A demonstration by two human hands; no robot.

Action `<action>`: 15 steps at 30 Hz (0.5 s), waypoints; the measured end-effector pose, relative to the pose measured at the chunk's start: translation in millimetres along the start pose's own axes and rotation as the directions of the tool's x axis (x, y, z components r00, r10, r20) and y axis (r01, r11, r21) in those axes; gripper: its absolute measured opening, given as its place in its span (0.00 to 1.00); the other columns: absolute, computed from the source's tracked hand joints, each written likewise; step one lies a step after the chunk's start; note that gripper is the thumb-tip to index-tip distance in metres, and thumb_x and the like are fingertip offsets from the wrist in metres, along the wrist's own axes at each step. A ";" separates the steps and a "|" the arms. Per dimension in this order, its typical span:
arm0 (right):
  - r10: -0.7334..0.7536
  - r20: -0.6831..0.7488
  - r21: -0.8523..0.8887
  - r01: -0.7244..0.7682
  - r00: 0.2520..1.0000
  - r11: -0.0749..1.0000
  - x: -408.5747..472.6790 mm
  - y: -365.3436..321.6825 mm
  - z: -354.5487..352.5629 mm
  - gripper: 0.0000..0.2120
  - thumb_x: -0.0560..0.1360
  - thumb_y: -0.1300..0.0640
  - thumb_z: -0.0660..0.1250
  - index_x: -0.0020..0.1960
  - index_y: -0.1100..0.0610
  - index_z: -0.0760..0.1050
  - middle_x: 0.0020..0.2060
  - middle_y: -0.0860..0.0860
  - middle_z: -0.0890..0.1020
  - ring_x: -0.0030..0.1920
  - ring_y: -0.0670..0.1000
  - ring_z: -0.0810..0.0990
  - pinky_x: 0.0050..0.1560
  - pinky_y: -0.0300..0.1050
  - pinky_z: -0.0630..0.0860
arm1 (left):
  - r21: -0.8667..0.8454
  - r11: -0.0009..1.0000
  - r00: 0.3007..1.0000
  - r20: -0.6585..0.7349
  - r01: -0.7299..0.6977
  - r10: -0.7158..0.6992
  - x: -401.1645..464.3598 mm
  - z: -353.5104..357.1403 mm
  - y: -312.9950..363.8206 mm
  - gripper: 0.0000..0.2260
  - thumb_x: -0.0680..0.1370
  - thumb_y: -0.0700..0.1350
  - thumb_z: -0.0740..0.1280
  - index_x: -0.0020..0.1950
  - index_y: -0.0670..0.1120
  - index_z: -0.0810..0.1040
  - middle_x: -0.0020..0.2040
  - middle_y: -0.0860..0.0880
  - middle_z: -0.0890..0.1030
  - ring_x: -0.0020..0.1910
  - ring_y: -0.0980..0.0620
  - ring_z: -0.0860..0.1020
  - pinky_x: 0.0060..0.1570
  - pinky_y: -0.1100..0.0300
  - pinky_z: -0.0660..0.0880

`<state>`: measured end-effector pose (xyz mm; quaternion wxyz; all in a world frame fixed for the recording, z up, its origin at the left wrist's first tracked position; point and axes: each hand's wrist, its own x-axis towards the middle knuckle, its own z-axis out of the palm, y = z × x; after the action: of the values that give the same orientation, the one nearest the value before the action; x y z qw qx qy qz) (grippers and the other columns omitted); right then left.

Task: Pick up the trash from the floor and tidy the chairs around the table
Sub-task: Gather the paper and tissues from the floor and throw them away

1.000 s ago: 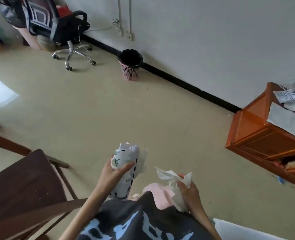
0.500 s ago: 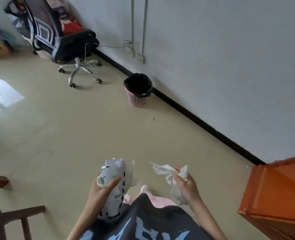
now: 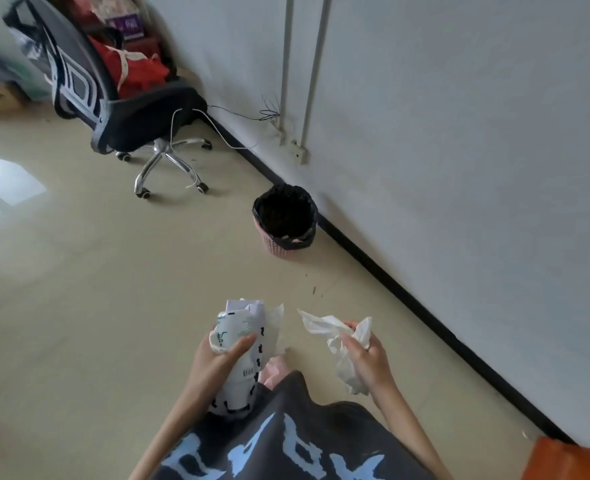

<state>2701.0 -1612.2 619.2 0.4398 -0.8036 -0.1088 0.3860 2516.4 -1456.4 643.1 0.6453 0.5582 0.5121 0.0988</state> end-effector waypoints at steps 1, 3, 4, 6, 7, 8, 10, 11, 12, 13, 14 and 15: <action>0.007 -0.005 -0.003 -0.007 1.000 1.000 13.3 -6.9 -2.8 0.06 0.76 0.53 0.62 0.46 0.41 0.71 0.44 0.46 0.79 0.46 0.47 0.79 0.44 0.42 0.77 | 0.015 1.000 1.000 0.005 -0.011 0.011 19.5 2.9 16.7 0.28 0.56 0.63 0.69 0.49 0.47 0.76 0.42 0.44 0.84 0.39 0.45 0.82 0.40 0.50 0.80; 0.017 -0.008 -0.003 -0.017 1.000 1.000 38.2 -23.8 -7.9 0.05 0.76 0.51 0.63 0.46 0.41 0.72 0.45 0.45 0.79 0.48 0.47 0.79 0.43 0.38 0.76 | 0.041 0.999 0.999 0.013 -0.037 0.036 57.0 8.3 48.6 0.30 0.56 0.63 0.69 0.51 0.48 0.76 0.43 0.45 0.83 0.41 0.46 0.82 0.42 0.49 0.79; 0.027 -0.019 0.002 -0.027 0.999 1.000 51.2 -30.7 -11.0 0.04 0.76 0.50 0.63 0.46 0.41 0.72 0.46 0.45 0.80 0.47 0.47 0.79 0.42 0.38 0.76 | 0.056 0.997 0.999 0.018 -0.047 0.046 74.7 11.8 63.2 0.31 0.56 0.64 0.68 0.52 0.47 0.76 0.44 0.45 0.83 0.41 0.46 0.82 0.42 0.49 0.79; 0.054 -0.041 0.000 -0.054 0.998 0.999 75.4 -44.8 -15.2 0.01 0.74 0.47 0.65 0.46 0.42 0.73 0.45 0.45 0.81 0.46 0.45 0.79 0.41 0.38 0.75 | 0.086 0.995 0.998 0.030 -0.056 0.054 106.8 18.9 89.6 0.33 0.55 0.64 0.68 0.53 0.46 0.75 0.44 0.45 0.82 0.41 0.46 0.81 0.41 0.50 0.78; 0.062 -0.035 -0.001 -0.062 0.997 0.998 88.9 -52.1 -16.7 0.05 0.71 0.44 0.64 0.46 0.42 0.74 0.44 0.44 0.81 0.45 0.45 0.80 0.40 0.38 0.76 | 0.092 0.994 0.998 0.035 -0.058 0.055 123.1 22.4 99.3 0.33 0.55 0.64 0.67 0.53 0.46 0.75 0.44 0.46 0.82 0.41 0.47 0.81 0.40 0.52 0.78; 0.073 -0.028 0.000 -0.073 0.997 0.997 104.9 -60.5 -18.3 0.09 0.68 0.41 0.63 0.46 0.42 0.75 0.44 0.45 0.82 0.44 0.45 0.80 0.41 0.41 0.78 | 0.088 0.995 0.998 0.035 -0.055 0.052 141.7 26.8 108.5 0.33 0.55 0.64 0.67 0.54 0.46 0.74 0.45 0.46 0.82 0.42 0.48 0.81 0.40 0.54 0.77; 0.077 -0.017 -0.012 -0.077 0.997 0.997 132.7 -78.2 -20.0 0.13 0.64 0.38 0.63 0.44 0.42 0.75 0.42 0.45 0.82 0.42 0.46 0.81 0.43 0.45 0.79 | 0.104 0.993 0.997 0.049 -0.059 0.054 171.8 35.3 124.6 0.33 0.56 0.64 0.67 0.54 0.47 0.74 0.45 0.47 0.82 0.42 0.48 0.80 0.39 0.55 0.76; 0.084 -0.010 -0.015 -0.084 0.996 0.996 150.0 -86.8 -20.5 0.12 0.64 0.38 0.63 0.43 0.42 0.75 0.40 0.45 0.82 0.41 0.46 0.81 0.42 0.44 0.78 | 0.114 0.992 0.997 0.055 -0.055 0.049 188.2 40.1 130.6 0.33 0.56 0.65 0.67 0.55 0.48 0.73 0.46 0.48 0.82 0.42 0.48 0.81 0.39 0.56 0.76; 0.080 0.004 -0.011 -0.080 0.997 0.997 173.2 -99.7 -21.5 0.09 0.64 0.40 0.63 0.41 0.42 0.75 0.39 0.44 0.81 0.41 0.46 0.80 0.40 0.43 0.77 | 0.117 0.992 0.998 0.050 -0.044 0.039 210.1 46.0 136.8 0.33 0.56 0.65 0.67 0.55 0.49 0.73 0.46 0.48 0.82 0.42 0.49 0.80 0.38 0.56 0.76; 0.076 0.023 -0.018 -0.076 0.997 0.997 195.4 -109.9 -21.4 0.07 0.65 0.42 0.62 0.41 0.42 0.74 0.38 0.43 0.81 0.40 0.47 0.80 0.40 0.42 0.76 | 0.117 0.992 0.998 0.046 -0.037 0.032 228.9 50.9 142.8 0.33 0.56 0.65 0.67 0.55 0.49 0.73 0.46 0.48 0.81 0.42 0.49 0.80 0.38 0.57 0.76; 0.061 0.036 -0.024 -0.060 0.997 0.998 208.0 -121.7 -20.3 0.06 0.67 0.43 0.62 0.41 0.41 0.74 0.38 0.44 0.81 0.41 0.48 0.80 0.40 0.42 0.76 | 0.117 0.992 0.998 0.048 -0.039 0.033 240.3 54.8 147.7 0.33 0.56 0.65 0.67 0.55 0.49 0.72 0.46 0.49 0.81 0.42 0.49 0.80 0.38 0.56 0.76; 0.062 0.054 -0.028 -0.061 0.997 0.998 230.6 -133.1 -18.8 0.04 0.68 0.45 0.63 0.42 0.41 0.74 0.39 0.44 0.81 0.41 0.50 0.80 0.39 0.41 0.75 | 0.111 0.993 0.999 0.039 -0.028 0.023 260.2 60.3 153.3 0.32 0.56 0.65 0.68 0.55 0.49 0.73 0.46 0.49 0.81 0.43 0.49 0.80 0.39 0.55 0.77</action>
<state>2892.8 -1426.9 609.4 0.4139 -0.8013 -0.1012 0.4199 2749.7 -1257.0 616.9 0.6211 0.6017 0.4976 0.0678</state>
